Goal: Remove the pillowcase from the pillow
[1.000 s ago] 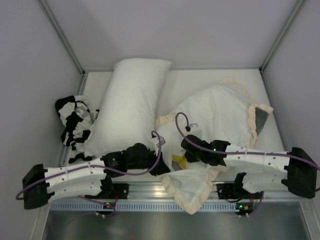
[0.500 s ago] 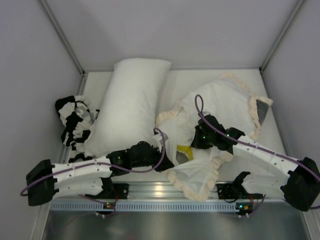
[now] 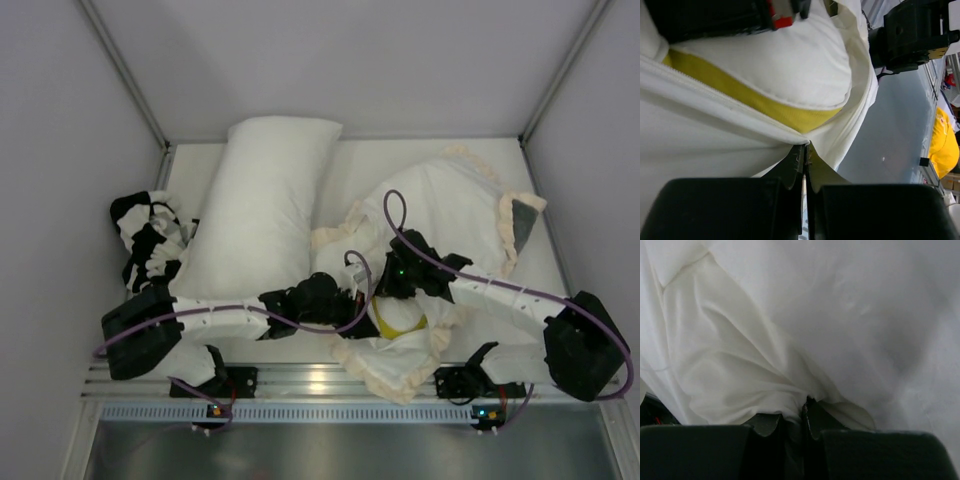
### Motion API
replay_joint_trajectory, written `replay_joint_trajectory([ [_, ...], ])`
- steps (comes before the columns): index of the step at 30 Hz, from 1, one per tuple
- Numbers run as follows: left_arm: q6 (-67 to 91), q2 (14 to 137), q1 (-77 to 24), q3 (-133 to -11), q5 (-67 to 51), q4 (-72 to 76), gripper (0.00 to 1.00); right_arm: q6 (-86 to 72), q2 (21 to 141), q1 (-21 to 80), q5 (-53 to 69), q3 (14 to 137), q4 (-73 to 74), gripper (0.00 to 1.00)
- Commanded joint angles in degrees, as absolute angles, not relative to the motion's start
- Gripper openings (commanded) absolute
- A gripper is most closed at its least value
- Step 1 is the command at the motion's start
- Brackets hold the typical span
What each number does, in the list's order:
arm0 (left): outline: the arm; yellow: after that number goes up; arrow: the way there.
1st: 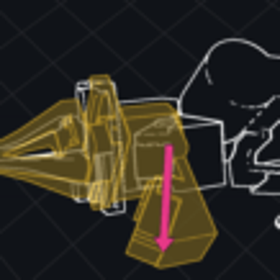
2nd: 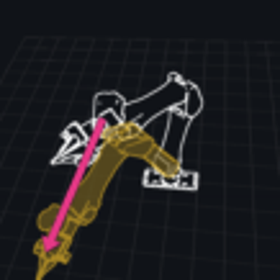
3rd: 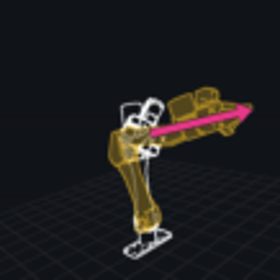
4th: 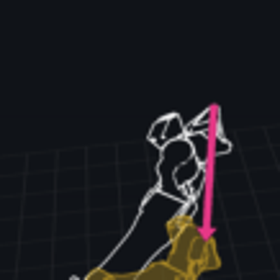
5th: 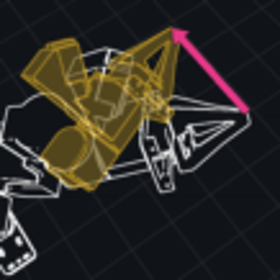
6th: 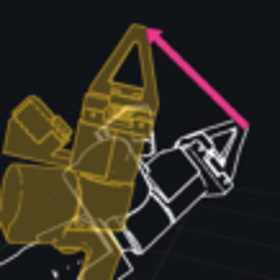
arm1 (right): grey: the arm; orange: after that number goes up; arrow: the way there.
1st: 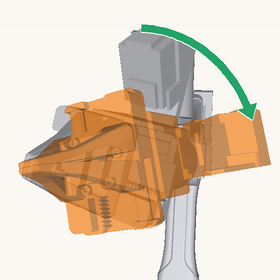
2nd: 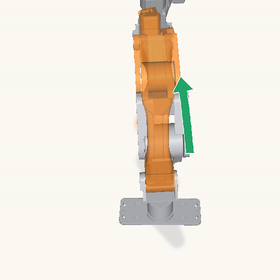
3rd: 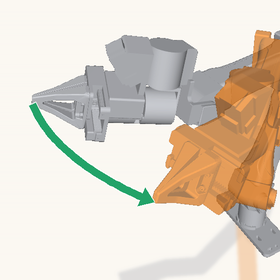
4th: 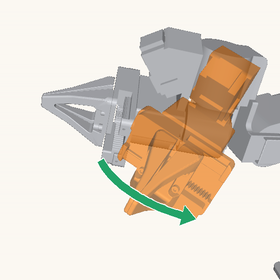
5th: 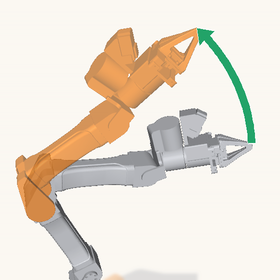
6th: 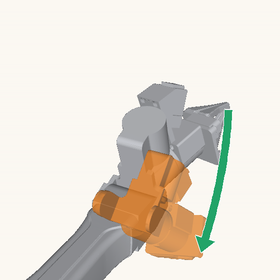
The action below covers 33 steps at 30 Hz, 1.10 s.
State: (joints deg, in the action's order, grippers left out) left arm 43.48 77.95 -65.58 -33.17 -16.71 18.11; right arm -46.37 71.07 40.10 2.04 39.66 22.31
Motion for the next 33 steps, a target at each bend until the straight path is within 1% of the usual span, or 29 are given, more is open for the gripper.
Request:
replay_joint_trajectory([
  [1, 46.49, 80.41, -68.82, -35.24, -30.67, 27.23, 0.00, -50.63, 74.35, 40.16, -3.69, 45.08, 3.16, 0.00],
  [5, 46.14, 80.95, -69.78, -33.67, -28.57, 25.49, 0.00, -50.27, 75.24, 39.82, -4.40, 47.37, 3.60, 0.00],
  [9, 46.41, 79.11, -69.78, -28.32, -24.97, 23.74, 0.00, -49.40, 70.25, 38.06, -3.96, 49.91, 6.49, 0.00],
  [15, 46.32, 79.19, -69.70, -26.19, -19.43, 19.69, 0.00, -47.82, 62.77, 36.12, -0.35, 53.61, 12.03, 0.00],
  [20, 44.91, 80.59, -69.61, -29.43, -14.17, 15.30, 0.00, -47.81, 56.44, 35.51, 5.43, 53.70, 15.98, 0.00],
  [23, 43.69, 80.25, -69.08, -33.03, -11.26, 11.26, 0.00, -46.15, 52.06, 35.51, 7.21, 51.42, 19.49, 0.00],
  [24, 43.07, 79.98, -69.00, -34.35, -8.64, 7.33, 0.00, -44.75, 50.64, 35.51, 7.29, 49.24, 20.56, 0.00],
  [27, 40.61, 78.32, -67.16, -39.44, -2.58, -1.45, 0.00, -41.76, 44.49, 35.51, 5.11, 45.20, 27.23, 0.00],
  [30, 39.12, 76.03, -64.08, -42.88, -0.97, -6.57, 0.00, -40.00, 37.55, 35.51, 2.91, 42.11, 34.78, 0.00],
  [33, 37.79, 72.09, -59.07, -43.59, 1.30, -11.85, 0.00, -38.50, 31.39, 35.51, 0.27, 41.92, 43.29, 0.00],
])
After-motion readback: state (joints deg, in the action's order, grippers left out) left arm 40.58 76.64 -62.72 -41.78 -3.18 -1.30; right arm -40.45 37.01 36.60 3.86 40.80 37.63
